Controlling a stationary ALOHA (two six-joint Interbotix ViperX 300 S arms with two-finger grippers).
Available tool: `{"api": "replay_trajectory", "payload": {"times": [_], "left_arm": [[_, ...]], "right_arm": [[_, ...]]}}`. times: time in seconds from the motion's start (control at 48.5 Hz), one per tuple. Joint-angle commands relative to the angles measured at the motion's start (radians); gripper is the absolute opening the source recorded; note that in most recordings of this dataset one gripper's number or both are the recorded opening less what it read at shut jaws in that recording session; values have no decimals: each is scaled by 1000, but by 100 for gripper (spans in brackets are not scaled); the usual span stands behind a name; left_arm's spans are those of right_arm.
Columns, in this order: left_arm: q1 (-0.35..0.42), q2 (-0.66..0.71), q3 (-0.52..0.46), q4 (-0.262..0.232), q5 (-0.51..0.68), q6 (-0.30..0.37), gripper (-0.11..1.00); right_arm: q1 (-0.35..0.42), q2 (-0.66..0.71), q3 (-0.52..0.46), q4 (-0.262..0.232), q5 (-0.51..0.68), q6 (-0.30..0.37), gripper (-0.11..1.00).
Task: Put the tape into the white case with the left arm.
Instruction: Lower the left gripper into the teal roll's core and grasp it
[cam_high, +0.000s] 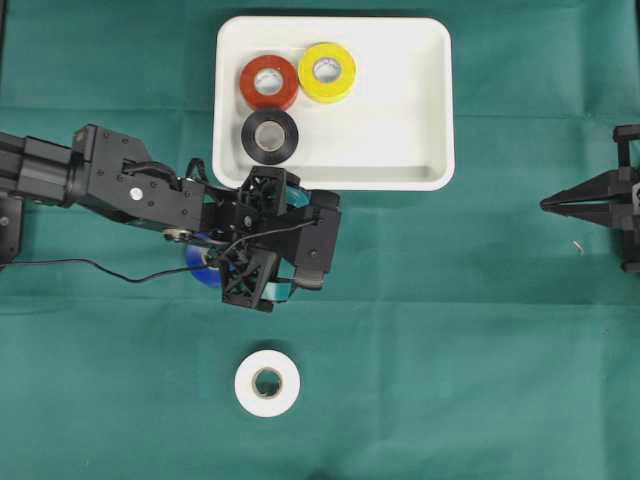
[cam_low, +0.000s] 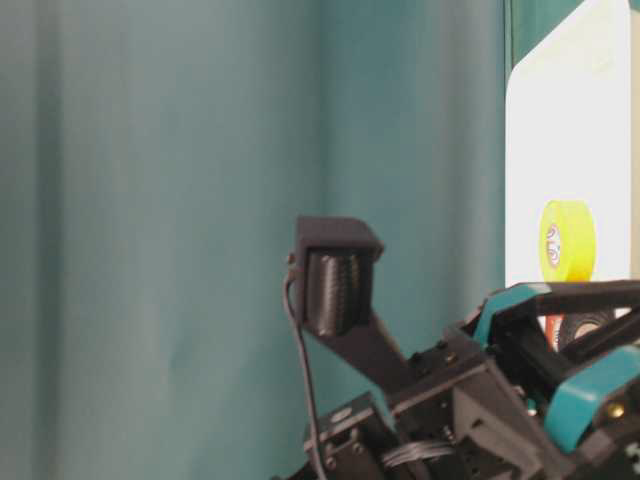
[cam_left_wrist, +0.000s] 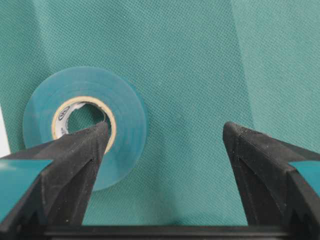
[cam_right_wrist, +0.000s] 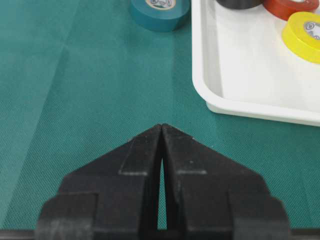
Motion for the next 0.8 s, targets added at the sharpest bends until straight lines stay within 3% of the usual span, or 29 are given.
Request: {"api": "replay_trajectory", "payload": {"times": [0.0,0.783], "left_arm": [[3,0,-34,-2,6,-2,93],[26,61,-72,-2,18,-2,93]], "right_arm": [[0,8,-11,0,-9,0,-9],[-2,8,-11,0,-11,2,-9]]}}
